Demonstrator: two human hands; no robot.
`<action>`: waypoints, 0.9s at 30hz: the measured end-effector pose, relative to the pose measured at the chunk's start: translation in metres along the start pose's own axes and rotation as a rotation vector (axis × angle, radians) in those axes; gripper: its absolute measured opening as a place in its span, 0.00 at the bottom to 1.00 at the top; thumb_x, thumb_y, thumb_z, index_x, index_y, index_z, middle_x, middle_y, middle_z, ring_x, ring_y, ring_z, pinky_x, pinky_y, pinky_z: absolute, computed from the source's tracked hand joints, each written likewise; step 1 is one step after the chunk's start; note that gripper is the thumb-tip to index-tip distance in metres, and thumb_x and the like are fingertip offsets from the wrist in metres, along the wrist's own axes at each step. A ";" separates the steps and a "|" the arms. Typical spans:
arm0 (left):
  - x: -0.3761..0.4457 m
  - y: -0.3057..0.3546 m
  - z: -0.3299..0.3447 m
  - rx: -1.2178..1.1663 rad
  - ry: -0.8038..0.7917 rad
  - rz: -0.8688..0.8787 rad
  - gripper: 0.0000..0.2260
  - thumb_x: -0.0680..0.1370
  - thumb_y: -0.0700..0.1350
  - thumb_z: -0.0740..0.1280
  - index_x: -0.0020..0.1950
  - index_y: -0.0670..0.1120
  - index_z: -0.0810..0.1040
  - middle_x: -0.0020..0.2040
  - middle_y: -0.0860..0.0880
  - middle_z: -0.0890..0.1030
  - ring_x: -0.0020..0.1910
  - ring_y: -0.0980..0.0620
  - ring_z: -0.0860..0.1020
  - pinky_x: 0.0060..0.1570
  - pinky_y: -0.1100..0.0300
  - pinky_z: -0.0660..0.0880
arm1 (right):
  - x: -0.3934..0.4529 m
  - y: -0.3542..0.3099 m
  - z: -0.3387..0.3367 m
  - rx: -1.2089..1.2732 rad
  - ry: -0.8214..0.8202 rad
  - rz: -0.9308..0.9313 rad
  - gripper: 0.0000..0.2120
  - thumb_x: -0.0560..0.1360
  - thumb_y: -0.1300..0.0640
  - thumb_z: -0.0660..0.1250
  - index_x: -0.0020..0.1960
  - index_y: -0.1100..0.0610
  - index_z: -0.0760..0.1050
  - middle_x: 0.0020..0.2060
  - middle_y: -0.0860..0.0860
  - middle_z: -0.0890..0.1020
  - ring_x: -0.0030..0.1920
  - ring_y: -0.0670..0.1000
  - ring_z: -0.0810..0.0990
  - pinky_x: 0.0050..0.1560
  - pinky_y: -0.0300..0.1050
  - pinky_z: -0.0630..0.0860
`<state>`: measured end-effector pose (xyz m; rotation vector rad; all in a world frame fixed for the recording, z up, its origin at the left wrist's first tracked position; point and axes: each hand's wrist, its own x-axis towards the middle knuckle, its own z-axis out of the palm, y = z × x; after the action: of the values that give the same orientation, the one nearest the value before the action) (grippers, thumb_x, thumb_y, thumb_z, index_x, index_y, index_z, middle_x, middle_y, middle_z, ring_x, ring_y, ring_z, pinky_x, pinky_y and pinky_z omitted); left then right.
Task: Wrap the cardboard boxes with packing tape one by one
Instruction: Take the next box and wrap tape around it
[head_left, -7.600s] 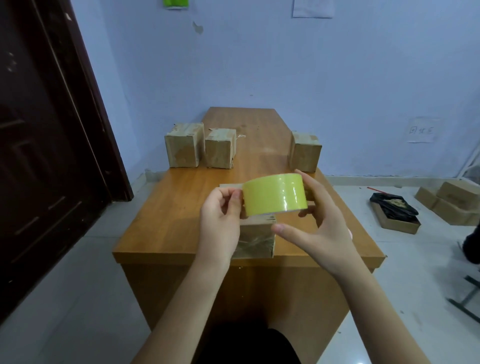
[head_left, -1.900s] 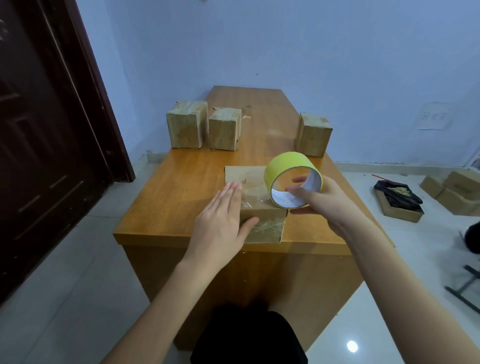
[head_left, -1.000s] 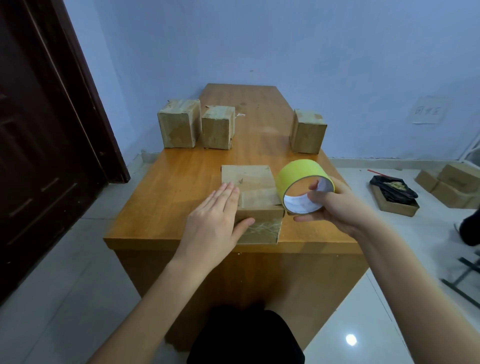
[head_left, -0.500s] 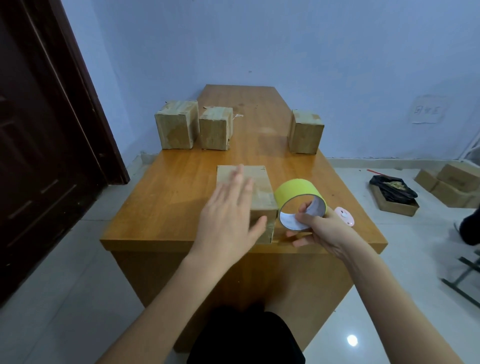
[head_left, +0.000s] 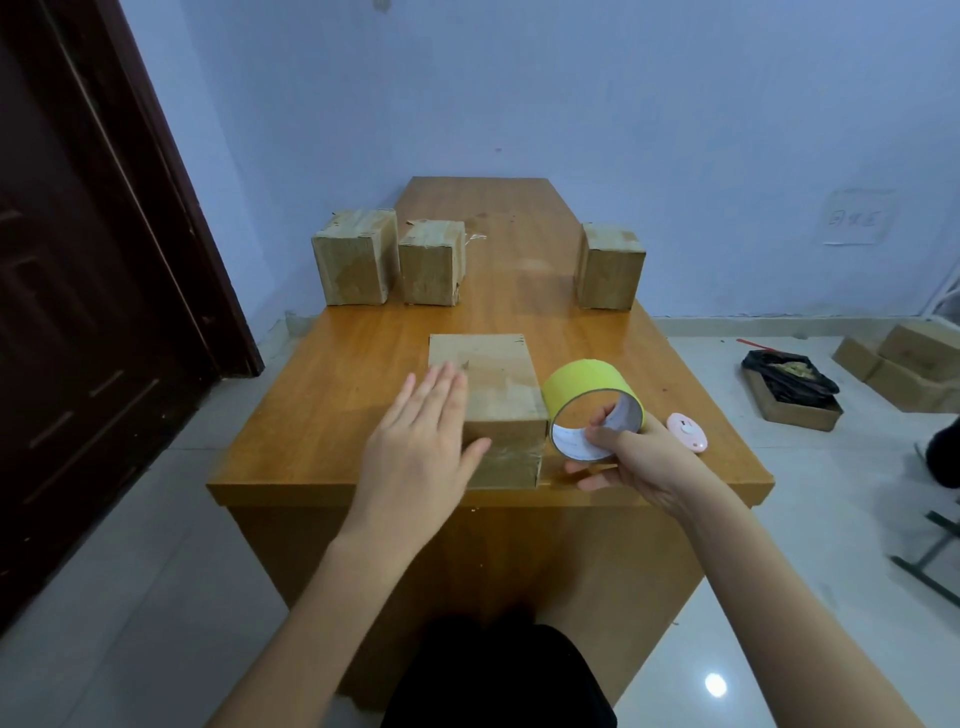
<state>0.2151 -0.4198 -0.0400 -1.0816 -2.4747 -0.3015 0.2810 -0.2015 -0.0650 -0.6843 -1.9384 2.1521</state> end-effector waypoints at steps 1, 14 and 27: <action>-0.002 -0.004 0.000 -0.002 -0.017 0.002 0.27 0.77 0.53 0.63 0.72 0.40 0.65 0.71 0.43 0.66 0.71 0.47 0.64 0.70 0.53 0.54 | 0.000 0.000 0.000 -0.007 -0.001 0.002 0.08 0.78 0.67 0.62 0.43 0.58 0.67 0.37 0.59 0.79 0.32 0.56 0.84 0.25 0.44 0.78; 0.024 0.031 0.018 0.064 -0.033 0.195 0.29 0.81 0.53 0.54 0.77 0.43 0.47 0.77 0.46 0.52 0.76 0.50 0.50 0.70 0.58 0.43 | -0.008 0.001 0.005 -0.030 0.029 -0.026 0.06 0.77 0.64 0.65 0.51 0.61 0.69 0.46 0.60 0.79 0.36 0.54 0.85 0.31 0.44 0.81; 0.022 0.029 0.008 -0.233 0.108 0.077 0.27 0.79 0.53 0.58 0.76 0.46 0.57 0.75 0.50 0.59 0.74 0.55 0.55 0.69 0.65 0.47 | -0.014 -0.003 0.036 0.070 -0.069 -0.152 0.11 0.78 0.49 0.65 0.56 0.54 0.77 0.43 0.50 0.86 0.40 0.50 0.84 0.36 0.41 0.78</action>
<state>0.2206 -0.3834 -0.0358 -1.2157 -2.3382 -0.6200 0.2776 -0.2390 -0.0569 -0.4414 -1.8713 2.1645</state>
